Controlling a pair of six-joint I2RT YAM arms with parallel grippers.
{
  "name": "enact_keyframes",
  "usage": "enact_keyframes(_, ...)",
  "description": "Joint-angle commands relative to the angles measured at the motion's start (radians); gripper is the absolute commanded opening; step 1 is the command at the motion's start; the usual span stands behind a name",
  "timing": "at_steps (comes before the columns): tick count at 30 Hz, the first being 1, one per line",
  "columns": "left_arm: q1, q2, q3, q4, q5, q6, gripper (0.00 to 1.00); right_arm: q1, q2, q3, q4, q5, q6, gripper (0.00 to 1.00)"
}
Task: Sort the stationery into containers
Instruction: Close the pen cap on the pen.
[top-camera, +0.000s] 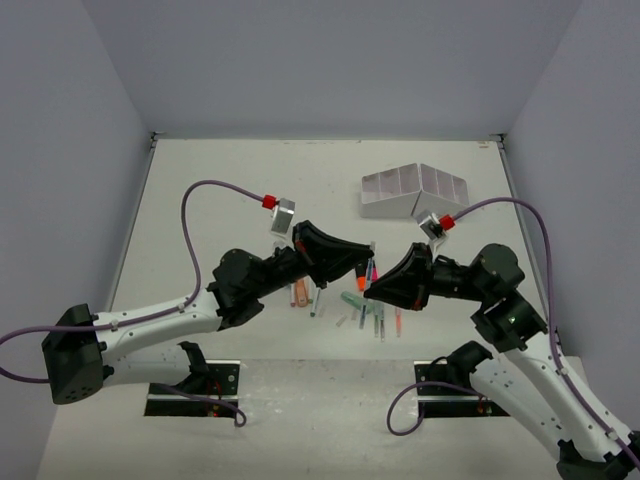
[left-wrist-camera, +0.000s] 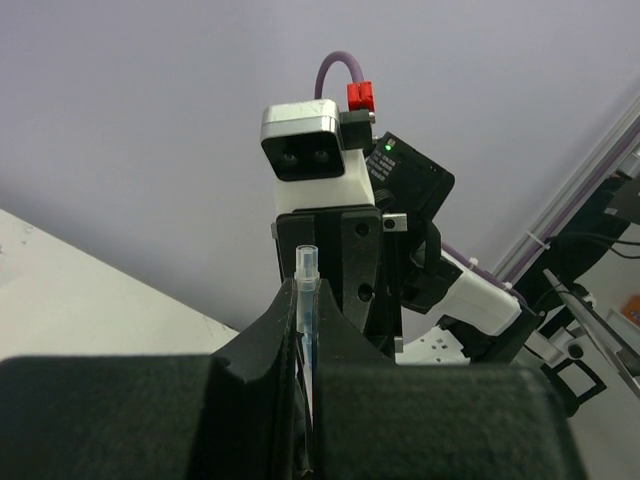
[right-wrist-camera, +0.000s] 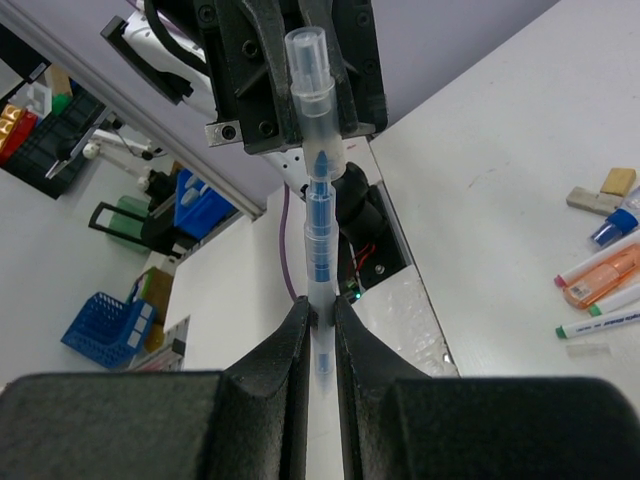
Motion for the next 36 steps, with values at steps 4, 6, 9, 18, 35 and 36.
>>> enact_keyframes(4, -0.002, -0.013, -0.019, 0.031, 0.021, -0.014, 0.00, 0.002, -0.025, 0.065, -0.024, 0.108, -0.039, 0.00)
enact_keyframes(6, -0.002, -0.011, -0.032, 0.038, 0.024, -0.021, 0.00, 0.002, -0.022, 0.078, -0.038, 0.117, -0.045, 0.00)
enact_keyframes(9, -0.002, -0.003, -0.038, 0.044, 0.038, -0.034, 0.00, 0.002, -0.005, 0.111, -0.069, 0.132, -0.072, 0.00)
enact_keyframes(18, -0.002, 0.005, -0.064, 0.032, 0.023, -0.031, 0.00, 0.002, 0.002, 0.143, -0.007, 0.140, -0.119, 0.00)
enact_keyframes(35, -0.002, 0.019, -0.037, 0.020, -0.022, -0.022, 0.12, 0.001, -0.002, 0.077, 0.162, 0.234, -0.051, 0.00)
enact_keyframes(36, -0.002, 0.018, -0.034, 0.005, -0.025, -0.018, 0.19, 0.002, 0.008, 0.091, 0.140, 0.212, -0.063, 0.00)
